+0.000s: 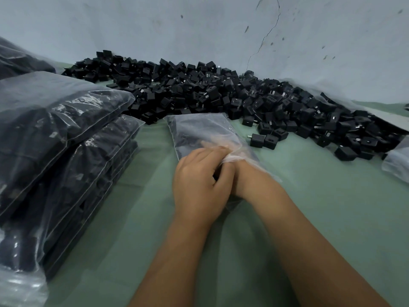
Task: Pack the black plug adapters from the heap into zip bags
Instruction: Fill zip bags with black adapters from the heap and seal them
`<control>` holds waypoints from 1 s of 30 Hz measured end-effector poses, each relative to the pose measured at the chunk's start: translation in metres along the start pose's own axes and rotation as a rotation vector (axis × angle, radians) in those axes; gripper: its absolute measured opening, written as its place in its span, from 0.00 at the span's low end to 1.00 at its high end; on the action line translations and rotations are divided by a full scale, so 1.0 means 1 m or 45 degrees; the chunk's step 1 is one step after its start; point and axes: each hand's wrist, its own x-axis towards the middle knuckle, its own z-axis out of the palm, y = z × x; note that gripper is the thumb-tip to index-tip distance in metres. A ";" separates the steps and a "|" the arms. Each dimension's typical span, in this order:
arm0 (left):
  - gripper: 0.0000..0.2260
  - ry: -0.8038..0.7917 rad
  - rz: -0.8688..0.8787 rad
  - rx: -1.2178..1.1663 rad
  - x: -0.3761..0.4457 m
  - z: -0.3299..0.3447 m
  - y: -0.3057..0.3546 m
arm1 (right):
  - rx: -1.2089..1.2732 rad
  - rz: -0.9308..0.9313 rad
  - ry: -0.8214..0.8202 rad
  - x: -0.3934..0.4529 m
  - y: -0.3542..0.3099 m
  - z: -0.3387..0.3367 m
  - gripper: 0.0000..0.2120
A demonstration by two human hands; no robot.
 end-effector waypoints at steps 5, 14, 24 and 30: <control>0.11 0.043 -0.065 -0.010 -0.001 0.000 0.002 | -0.206 -0.146 0.373 -0.037 0.012 0.016 0.21; 0.11 0.044 -0.478 -0.231 -0.001 0.001 0.000 | -0.002 -0.151 1.480 -0.053 0.063 -0.011 0.11; 0.10 -0.029 -0.466 -0.097 -0.002 0.007 -0.009 | 0.449 0.831 0.800 0.053 0.141 -0.033 0.29; 0.11 -0.033 -0.481 -0.081 0.000 0.007 -0.009 | 0.168 0.642 0.566 0.046 0.155 -0.030 0.18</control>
